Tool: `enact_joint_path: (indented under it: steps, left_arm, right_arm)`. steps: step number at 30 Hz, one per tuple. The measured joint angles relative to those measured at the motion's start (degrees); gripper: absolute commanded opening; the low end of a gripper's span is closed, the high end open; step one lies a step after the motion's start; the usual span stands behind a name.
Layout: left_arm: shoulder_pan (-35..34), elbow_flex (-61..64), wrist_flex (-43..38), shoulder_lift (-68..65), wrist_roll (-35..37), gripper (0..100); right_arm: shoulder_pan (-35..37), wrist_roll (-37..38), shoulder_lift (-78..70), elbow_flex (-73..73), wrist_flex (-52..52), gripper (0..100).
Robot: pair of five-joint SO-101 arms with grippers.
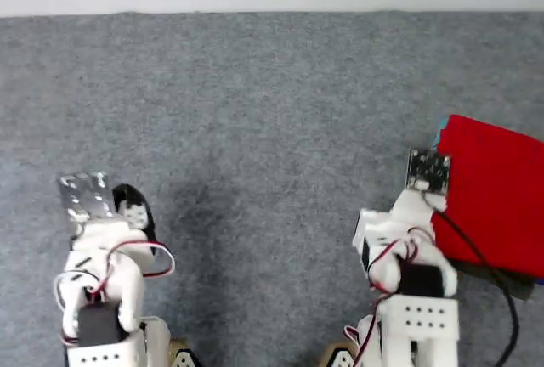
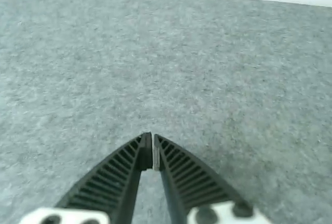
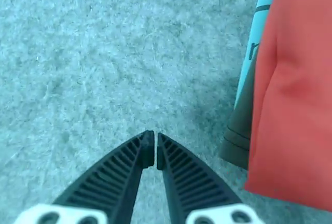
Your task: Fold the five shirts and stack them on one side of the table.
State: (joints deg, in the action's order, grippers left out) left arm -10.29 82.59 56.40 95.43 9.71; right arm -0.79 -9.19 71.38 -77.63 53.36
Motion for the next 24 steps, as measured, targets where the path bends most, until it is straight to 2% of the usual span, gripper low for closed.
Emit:
enact_joint_path:
  steps: [3,6,11,17,24]
  left_arm:
    - [3.87,5.54,-0.35,6.68,0.00,1]
    - [7.47,8.97,-0.53,7.74,0.00,1]
    - [10.37,14.24,-0.53,7.91,0.00,1]
    - [10.73,14.33,-0.53,7.91,0.00,1]
    - [10.73,14.33,2.55,7.91,0.00,1]
  right_arm:
    - [-0.26,0.00,5.54,-6.68,-3.08,0.9]
    - [2.37,0.09,11.43,-11.87,-3.78,1.0]
    - [8.18,6.95,21.36,-18.37,-3.16,1.2]
    - [13.10,8.97,29.80,-18.29,3.60,1.1]
    - [13.45,8.97,31.38,-18.29,15.91,1.1]
